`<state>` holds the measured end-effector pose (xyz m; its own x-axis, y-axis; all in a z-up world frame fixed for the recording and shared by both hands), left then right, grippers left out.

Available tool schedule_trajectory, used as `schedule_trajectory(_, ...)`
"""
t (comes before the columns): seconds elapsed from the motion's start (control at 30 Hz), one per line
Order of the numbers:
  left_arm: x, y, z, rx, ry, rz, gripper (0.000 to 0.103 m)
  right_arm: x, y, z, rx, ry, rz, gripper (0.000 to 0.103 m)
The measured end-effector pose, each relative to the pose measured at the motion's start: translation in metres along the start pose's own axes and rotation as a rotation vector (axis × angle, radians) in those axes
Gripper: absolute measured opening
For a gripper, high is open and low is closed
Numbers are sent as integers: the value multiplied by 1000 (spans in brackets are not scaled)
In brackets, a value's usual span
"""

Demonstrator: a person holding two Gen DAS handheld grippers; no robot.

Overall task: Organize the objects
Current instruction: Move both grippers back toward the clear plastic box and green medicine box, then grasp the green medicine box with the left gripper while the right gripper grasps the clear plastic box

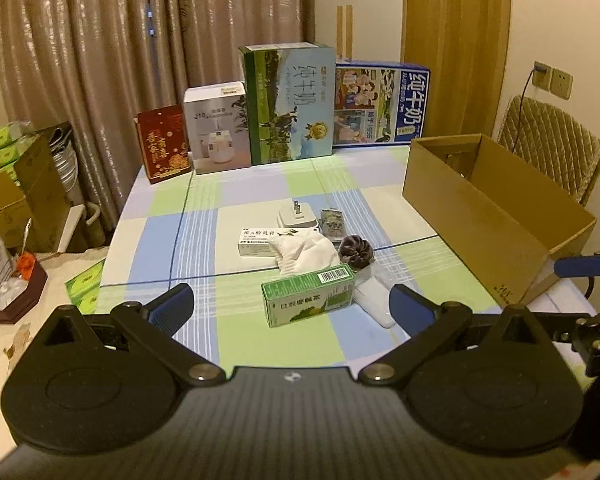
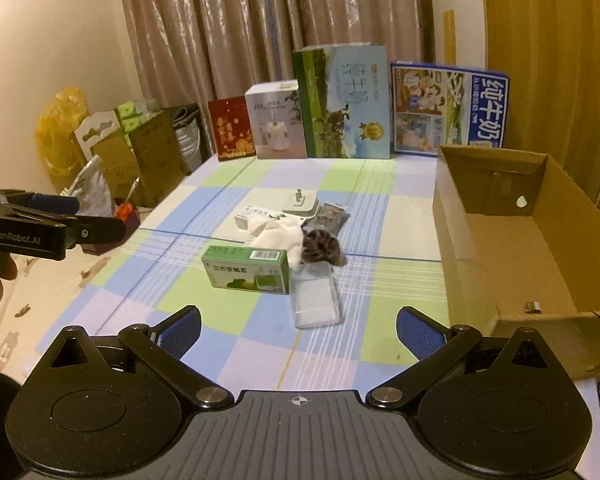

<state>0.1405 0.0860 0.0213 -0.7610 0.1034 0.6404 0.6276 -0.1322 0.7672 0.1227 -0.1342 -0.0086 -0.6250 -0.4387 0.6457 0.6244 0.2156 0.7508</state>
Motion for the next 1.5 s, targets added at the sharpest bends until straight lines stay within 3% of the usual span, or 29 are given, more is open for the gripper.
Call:
schedule_trajectory(0.27, -50, -7, 5, -40, -25, 34, 102, -53, 2, -17, 12, -14, 25, 101)
schedule_trajectory(0.57, -100, -24, 7, -75, 41, 65, 102, -113, 3, -31, 92, 35, 81, 100)
schedule_trajectory(0.7, -126, -29, 11, -136, 52, 121, 100, -137, 6, -31, 105, 31, 116, 94)
schedule_trajectory(0.83, -149, -27, 11, -176, 39, 137, 100, -161, 4, -34, 98, 36, 180, 86)
schedule_trajectory(0.97, -166, -25, 7, -234, 49, 150, 100, -171, 8, -37, 82, 39, 186, 83)
schedule_trajectory(1.4, -206, -23, 7, -316, -61, 189, 92, -208, -1, -34, 151, 20, 280, 70)
schedule_trajectory(1.5, -215, -21, -1, -341, -100, 192, 85, -210, -3, -33, 154, 18, 294, 59)
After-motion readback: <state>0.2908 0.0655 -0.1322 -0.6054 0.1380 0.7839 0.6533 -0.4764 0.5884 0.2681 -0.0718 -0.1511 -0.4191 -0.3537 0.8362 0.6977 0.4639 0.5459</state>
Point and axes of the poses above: each gripper's, at about its wrist camera, not at the fingertips, and x roughly against the way its jaws point, z to its left, y to its top, the point moved 3 cm from there along -x, roughly the way its jaws point, and after that the axes turned 2 degrees about z, right-handed, at the moved point
